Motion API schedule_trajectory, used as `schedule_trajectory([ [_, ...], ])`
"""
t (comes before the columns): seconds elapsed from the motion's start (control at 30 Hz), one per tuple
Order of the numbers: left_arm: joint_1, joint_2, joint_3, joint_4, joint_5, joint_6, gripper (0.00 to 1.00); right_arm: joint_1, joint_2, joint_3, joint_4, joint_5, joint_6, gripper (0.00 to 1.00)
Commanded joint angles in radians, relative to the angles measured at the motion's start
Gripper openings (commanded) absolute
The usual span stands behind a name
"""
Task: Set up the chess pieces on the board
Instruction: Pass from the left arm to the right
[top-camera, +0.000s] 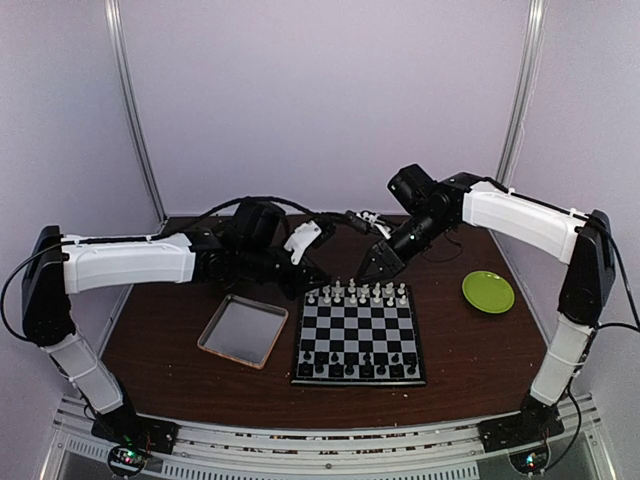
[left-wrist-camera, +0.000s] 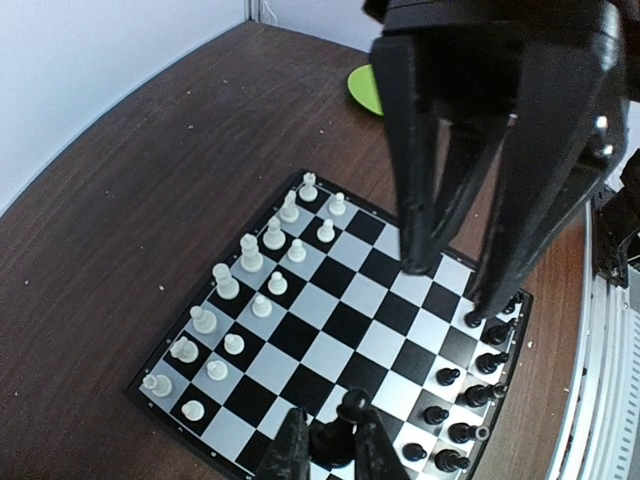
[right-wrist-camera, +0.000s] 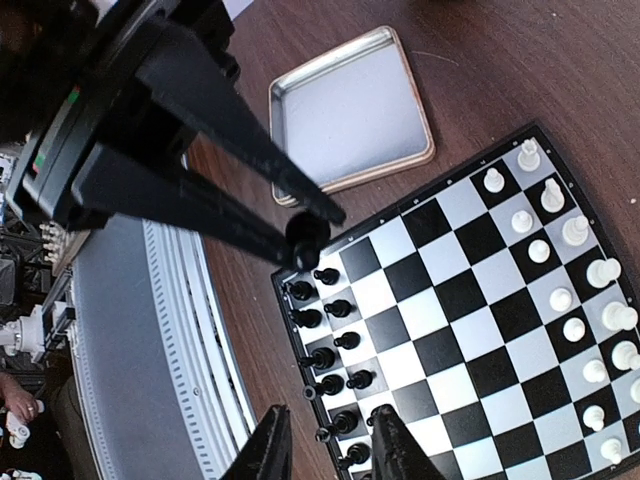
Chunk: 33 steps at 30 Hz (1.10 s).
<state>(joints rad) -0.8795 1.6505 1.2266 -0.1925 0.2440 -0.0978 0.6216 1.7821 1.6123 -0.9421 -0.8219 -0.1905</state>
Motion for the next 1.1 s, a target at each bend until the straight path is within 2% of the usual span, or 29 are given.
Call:
schedule_trajectory([
  [0.0, -0.023, 0.020, 0.032, 0.104, 0.026, -0.039, 0.07, 0.000, 0.045, 0.076, 0.022, -0.084, 0.063, 0.28],
  [0.4, -0.045, 0.062, 0.095, 0.081, 0.032, -0.032, 0.07, 0.007, 0.080, 0.087, 0.064, -0.158, 0.116, 0.29],
  [0.77, -0.051, 0.058, 0.090, 0.080, 0.034, -0.012, 0.07, 0.007, 0.091, 0.062, 0.103, -0.203, 0.152, 0.20],
  [1.07, -0.055, 0.044, 0.079, 0.100, 0.042, 0.015, 0.07, 0.008, 0.099, 0.054, 0.122, -0.225, 0.173, 0.16],
])
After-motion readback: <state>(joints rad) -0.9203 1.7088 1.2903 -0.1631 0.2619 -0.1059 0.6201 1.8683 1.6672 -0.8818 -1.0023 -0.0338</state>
